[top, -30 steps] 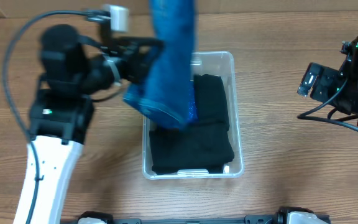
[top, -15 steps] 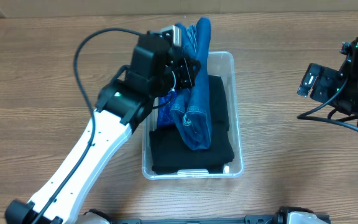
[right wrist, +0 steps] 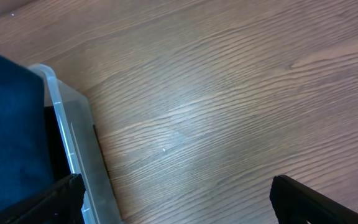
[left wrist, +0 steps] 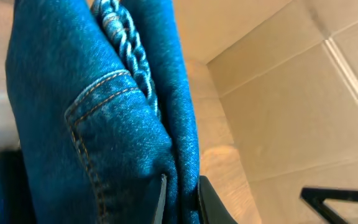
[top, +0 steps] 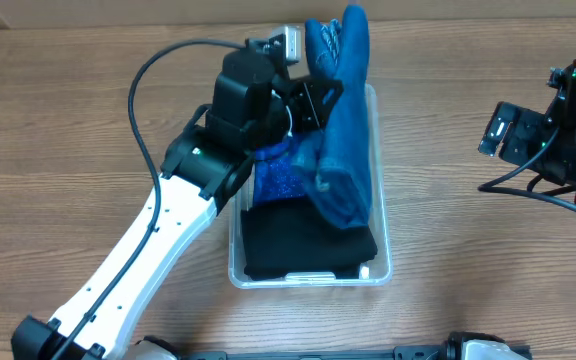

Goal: Pack container
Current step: 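Lower the blue denim into the bin on top of the cloths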

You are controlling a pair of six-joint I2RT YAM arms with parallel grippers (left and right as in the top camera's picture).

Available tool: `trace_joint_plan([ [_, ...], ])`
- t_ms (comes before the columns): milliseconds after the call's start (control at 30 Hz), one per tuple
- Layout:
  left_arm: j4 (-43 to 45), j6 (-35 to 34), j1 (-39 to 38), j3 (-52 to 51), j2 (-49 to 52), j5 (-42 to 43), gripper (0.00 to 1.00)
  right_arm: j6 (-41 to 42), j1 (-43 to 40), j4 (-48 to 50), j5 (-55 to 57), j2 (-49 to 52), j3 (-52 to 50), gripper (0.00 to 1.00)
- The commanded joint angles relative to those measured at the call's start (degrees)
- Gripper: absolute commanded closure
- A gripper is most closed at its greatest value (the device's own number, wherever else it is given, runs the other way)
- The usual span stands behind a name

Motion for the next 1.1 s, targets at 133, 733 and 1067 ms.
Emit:
trace_joint_plan([
  [133,-17.7,1.7,-3.1,1.6,0.4,-3.4,0.96,0.0,-0.2,0.2,0.4,-0.1,0.0,0.0],
  [733,-12.8,-1.4,-3.1,1.6,1.0,-0.3,0.96,0.0,-0.2,-0.2,0.4,-0.1,0.0,0.0],
  [1067,-29.0,5.9,1.0,1.6,0.7,-14.2,0.96,0.0,-0.2,-0.4,0.4,-0.1,0.0,0.0],
])
